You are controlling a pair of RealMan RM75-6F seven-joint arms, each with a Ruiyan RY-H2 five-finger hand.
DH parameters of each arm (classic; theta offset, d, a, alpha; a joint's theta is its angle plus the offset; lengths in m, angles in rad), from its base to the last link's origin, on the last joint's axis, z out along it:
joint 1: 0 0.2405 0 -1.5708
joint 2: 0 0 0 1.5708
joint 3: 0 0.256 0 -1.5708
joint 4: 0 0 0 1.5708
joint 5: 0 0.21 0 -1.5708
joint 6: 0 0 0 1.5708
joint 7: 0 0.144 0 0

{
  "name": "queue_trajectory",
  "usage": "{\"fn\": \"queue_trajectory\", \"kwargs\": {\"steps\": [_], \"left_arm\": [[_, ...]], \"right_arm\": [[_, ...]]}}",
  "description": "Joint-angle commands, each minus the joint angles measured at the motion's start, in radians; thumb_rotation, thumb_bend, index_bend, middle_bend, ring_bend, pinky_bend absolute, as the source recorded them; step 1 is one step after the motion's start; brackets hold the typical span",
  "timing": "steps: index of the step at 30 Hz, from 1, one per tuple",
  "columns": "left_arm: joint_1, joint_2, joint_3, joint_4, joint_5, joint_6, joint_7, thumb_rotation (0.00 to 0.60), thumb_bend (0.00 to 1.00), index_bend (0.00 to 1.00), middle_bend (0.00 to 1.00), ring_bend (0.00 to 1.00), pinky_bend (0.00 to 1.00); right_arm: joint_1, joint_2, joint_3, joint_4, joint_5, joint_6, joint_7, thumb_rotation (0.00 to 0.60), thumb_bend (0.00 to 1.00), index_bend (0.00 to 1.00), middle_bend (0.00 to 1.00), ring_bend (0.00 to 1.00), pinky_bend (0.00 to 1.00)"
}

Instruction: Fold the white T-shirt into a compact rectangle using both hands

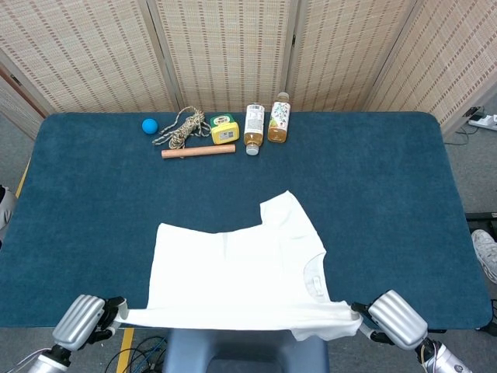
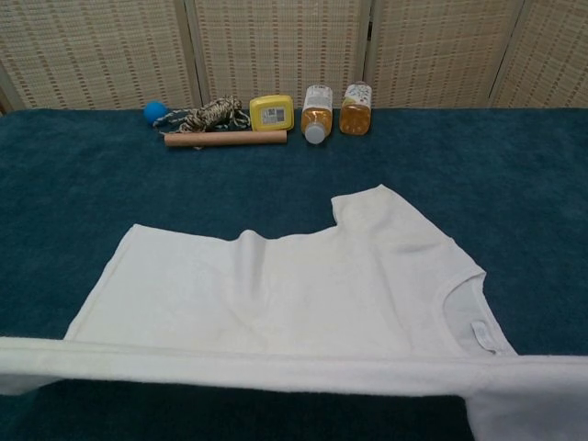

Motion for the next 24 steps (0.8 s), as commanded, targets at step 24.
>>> {"fn": "queue_trajectory", "kwargs": {"steps": [24], "left_arm": [[-0.336,-0.143,-0.281,0.138,-0.415,-0.466,0.106,0.600,0.50,0.62,0.90,0.80,0.93]], "right_arm": [[0.099,-0.132,0.194,-0.008,0.195,-0.180,-0.148,0.600,0.62,0.74,0.93,0.95,1.00]]}}
